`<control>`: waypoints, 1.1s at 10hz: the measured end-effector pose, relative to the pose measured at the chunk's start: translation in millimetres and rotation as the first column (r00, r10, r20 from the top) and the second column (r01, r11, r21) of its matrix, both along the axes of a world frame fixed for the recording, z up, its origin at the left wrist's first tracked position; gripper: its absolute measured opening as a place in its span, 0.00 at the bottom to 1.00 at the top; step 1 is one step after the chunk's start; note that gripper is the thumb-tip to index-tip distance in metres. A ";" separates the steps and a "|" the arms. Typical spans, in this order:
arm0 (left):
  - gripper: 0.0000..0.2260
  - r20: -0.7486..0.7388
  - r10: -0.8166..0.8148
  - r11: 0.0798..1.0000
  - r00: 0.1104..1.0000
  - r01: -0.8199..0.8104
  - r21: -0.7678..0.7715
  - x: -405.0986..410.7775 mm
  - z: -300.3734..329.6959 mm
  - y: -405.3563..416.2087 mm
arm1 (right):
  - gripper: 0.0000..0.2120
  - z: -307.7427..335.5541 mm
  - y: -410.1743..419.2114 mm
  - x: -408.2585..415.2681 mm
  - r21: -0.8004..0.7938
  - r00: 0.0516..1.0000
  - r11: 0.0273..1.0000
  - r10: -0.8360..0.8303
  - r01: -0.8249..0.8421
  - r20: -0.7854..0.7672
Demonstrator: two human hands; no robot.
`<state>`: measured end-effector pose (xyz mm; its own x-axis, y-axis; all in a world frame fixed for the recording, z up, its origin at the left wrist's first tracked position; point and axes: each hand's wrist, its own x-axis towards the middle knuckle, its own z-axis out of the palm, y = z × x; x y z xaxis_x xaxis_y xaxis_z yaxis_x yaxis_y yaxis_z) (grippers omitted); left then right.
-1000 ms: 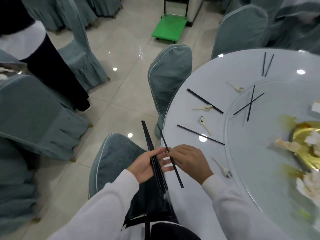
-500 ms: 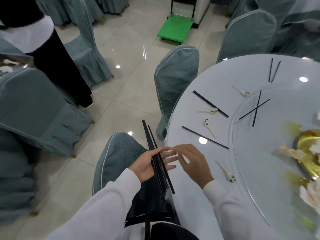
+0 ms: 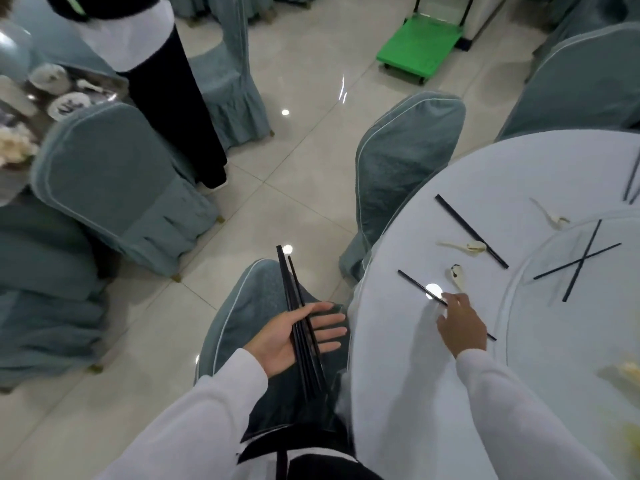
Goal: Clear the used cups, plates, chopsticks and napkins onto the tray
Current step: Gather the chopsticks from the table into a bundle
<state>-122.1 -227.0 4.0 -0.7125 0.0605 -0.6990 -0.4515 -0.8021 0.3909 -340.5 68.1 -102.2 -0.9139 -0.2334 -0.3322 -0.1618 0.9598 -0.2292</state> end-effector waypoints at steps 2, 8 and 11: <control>0.20 0.040 0.020 1.000 0.999 -0.020 -0.013 -1.6 -8.3 -6.0 | 0.13 -9.3 -8.4 -19.9 0.080 0.999 0.996 0.026 -0.029 0.033; 0.18 0.030 -0.102 0.994 0.994 0.103 -0.047 8.8 2.9 -14.9 | 0.09 50.0 -40.7 11.9 -0.407 0.993 0.910 0.031 -0.073 -0.111; 0.18 -0.029 -0.297 0.955 0.954 0.297 0.010 21.4 15.4 -31.8 | 0.10 92.0 -107.0 135.4 -0.660 0.953 0.689 0.191 -0.300 -0.234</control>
<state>-100.8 -258.8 19.4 -0.6796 0.2821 -0.6771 -0.6596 -0.6390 0.3958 -205.2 -38.9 -10.2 -0.8128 -0.5678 0.1307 -0.4502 0.4698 -0.7594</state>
